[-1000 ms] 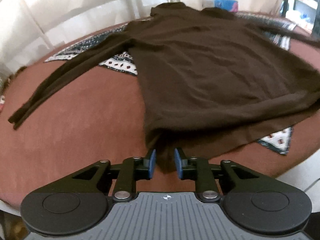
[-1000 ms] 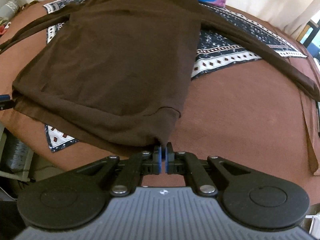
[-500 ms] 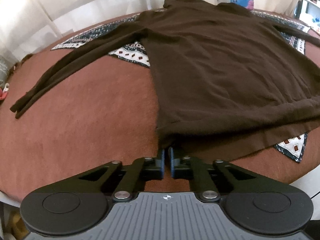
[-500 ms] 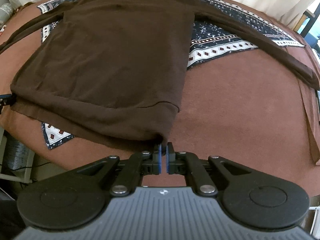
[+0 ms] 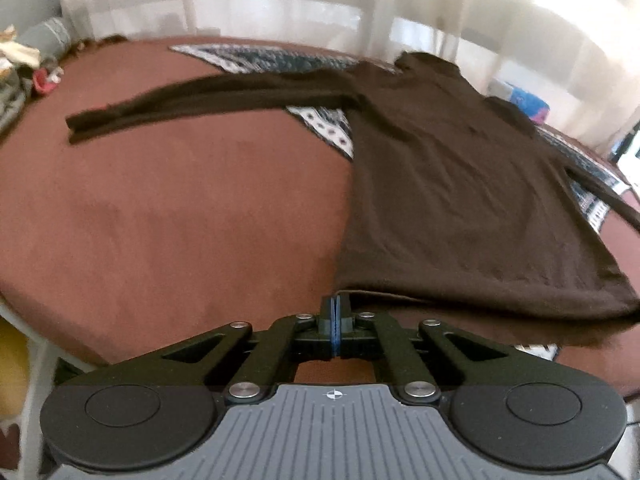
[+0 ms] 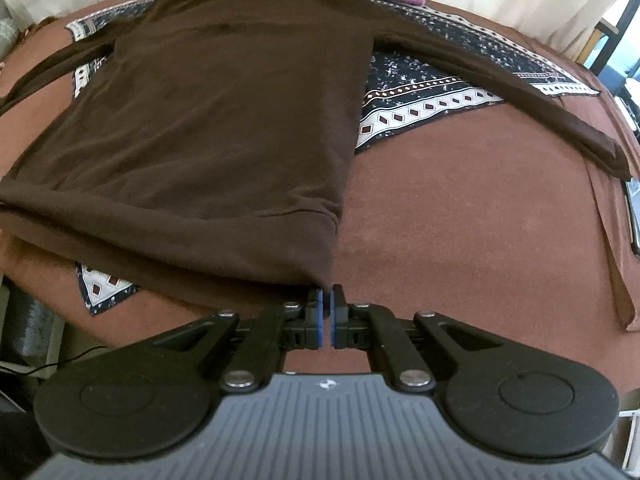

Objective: Fold clothes

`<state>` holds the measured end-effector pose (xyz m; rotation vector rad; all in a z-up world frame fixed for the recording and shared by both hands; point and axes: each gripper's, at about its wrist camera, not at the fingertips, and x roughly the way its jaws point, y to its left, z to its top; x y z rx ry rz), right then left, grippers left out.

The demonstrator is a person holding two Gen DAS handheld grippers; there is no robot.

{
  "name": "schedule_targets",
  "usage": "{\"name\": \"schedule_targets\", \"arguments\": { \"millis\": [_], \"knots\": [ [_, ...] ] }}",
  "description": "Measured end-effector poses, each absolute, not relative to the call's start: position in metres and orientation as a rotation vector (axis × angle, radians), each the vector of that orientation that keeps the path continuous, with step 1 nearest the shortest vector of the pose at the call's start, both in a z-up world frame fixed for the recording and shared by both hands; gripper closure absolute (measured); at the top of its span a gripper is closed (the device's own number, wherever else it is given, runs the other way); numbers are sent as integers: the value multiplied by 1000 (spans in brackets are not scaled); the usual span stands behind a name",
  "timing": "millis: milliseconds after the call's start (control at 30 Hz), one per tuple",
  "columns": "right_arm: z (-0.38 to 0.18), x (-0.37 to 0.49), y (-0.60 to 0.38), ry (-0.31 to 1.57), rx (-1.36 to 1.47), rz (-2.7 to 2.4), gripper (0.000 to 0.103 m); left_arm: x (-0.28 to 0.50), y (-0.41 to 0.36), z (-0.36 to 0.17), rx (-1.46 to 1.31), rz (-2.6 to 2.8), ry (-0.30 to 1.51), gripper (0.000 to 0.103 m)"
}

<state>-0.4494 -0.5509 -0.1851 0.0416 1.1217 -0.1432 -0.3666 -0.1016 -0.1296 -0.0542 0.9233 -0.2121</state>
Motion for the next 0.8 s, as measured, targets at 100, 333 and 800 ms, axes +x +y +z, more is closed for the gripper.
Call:
{"name": "schedule_targets", "arguments": {
  "millis": [100,333,800],
  "knots": [
    [-190,-450,-558,1147,65,-154,100,-369,-105,-142,13,-238,964,103],
    [-194,-450,-561,1190,65,-141,99,-373,-100,-137,85,-261,968,103],
    [-195,-437,-503,1136,-315,97,68,-344,-161,-140,330,-480,841,75]
  ]
}}
